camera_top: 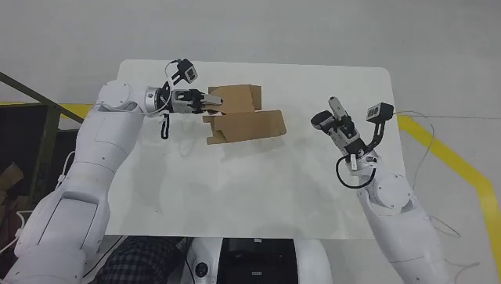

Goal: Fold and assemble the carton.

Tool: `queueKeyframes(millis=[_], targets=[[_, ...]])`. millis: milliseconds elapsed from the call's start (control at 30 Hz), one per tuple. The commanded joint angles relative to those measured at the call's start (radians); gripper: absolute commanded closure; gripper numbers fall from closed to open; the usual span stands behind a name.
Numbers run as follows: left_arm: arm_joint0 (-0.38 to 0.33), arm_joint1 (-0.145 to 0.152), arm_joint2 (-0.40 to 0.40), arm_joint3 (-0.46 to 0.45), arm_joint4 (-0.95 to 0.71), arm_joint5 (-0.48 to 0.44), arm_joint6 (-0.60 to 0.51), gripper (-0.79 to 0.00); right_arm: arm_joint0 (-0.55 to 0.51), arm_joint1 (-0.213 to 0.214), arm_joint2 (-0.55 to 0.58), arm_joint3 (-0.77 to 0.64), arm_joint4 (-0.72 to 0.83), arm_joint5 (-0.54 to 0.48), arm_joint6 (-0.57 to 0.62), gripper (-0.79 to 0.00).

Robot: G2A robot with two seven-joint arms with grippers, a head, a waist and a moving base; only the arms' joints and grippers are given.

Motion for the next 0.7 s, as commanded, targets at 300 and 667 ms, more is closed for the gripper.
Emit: queueKeyframes(millis=[300, 667], targets=[[-0.004, 0.027, 0.177, -0.125, -0.054, -0.002, 0.002, 0.0, 0.114, 0.007, -0.002, 0.136, 0.297, 0.107, 0.44, -0.785], [-0.026, 0.074, 0.311, -0.223, -0.125, -0.003, 0.002, 0.0, 0.185, -0.005, -0.066, 0.237, 0.443, 0.201, 0.619, -0.785]])
